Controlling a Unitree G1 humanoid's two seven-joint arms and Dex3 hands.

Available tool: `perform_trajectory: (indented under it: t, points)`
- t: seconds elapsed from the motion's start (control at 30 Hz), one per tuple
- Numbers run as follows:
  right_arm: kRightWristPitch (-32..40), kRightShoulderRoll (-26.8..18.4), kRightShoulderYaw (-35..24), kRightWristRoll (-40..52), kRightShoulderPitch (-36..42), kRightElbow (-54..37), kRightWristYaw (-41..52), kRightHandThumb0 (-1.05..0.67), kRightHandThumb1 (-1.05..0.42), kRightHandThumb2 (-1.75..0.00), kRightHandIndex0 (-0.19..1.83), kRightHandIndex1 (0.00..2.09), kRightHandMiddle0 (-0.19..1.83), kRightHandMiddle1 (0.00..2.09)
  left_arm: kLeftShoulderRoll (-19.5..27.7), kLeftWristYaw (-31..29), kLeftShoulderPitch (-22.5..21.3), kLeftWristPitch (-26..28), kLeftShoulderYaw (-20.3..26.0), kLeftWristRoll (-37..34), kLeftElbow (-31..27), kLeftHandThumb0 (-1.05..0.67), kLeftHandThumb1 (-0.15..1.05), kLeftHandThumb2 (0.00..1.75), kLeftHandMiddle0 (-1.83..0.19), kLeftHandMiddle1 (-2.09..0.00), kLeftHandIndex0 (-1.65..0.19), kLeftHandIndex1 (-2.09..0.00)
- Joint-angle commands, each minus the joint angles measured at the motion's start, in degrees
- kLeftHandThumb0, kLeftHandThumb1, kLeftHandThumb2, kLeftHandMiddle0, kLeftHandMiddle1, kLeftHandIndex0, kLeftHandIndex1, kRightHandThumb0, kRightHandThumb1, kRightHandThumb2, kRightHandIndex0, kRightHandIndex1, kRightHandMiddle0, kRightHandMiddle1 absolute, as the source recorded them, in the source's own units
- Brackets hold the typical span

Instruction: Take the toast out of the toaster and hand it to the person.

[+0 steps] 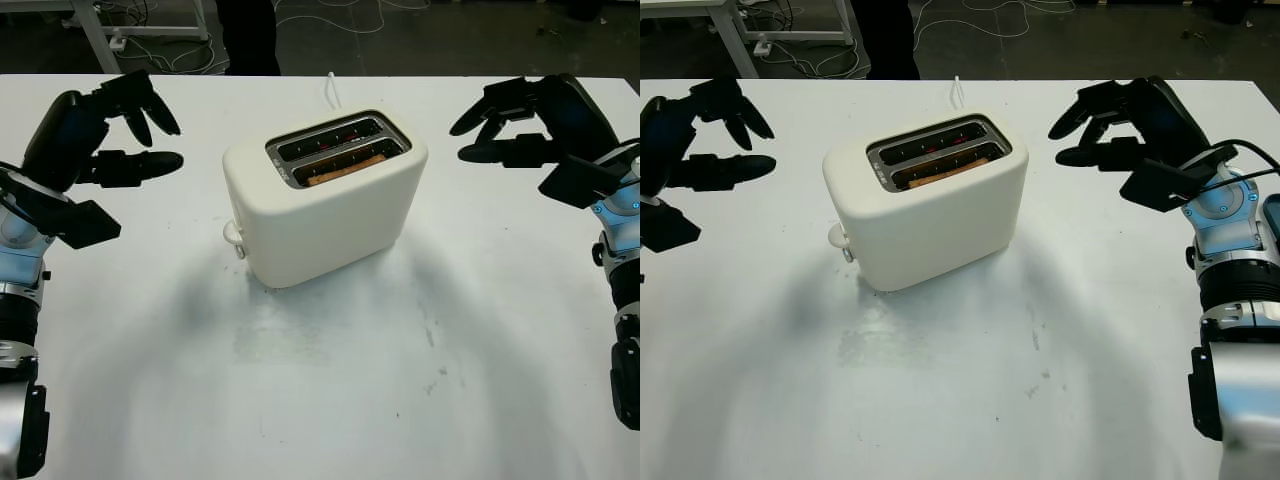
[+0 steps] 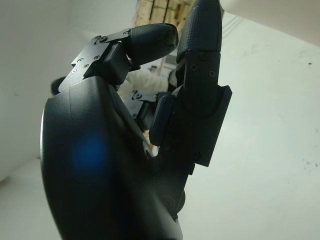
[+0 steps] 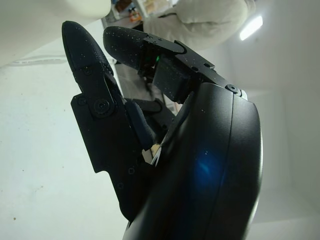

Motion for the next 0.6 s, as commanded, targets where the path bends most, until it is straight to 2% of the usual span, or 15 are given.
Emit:
perform_trajectory:
  t: [0.0,0.57]
  points:
    - [-0.4,-0.3,-0.1,0.1,-0.2,-0.2,-0.2,-0.72,-0.79,0.00,0.93,1.03,0.95,0.68,-0.2,-0.4,0.3,-0.1,0.1,-1.0,0.2,-0.75,0.92,0.22,-0.59,-1.65,-0.44,-1.52]
    - [0.6,-0.4,0.1,-0.6,0.0,-1.2,-1.0,-0.72,-0.79,0.00,0.93,1.01,0.94,0.69,-0.3,-0.2,-0.2,-0.7,0.0,-0.9,0.7,-0.76,0.92,0.21,-0.60,-1.66,-0.44,-1.53]
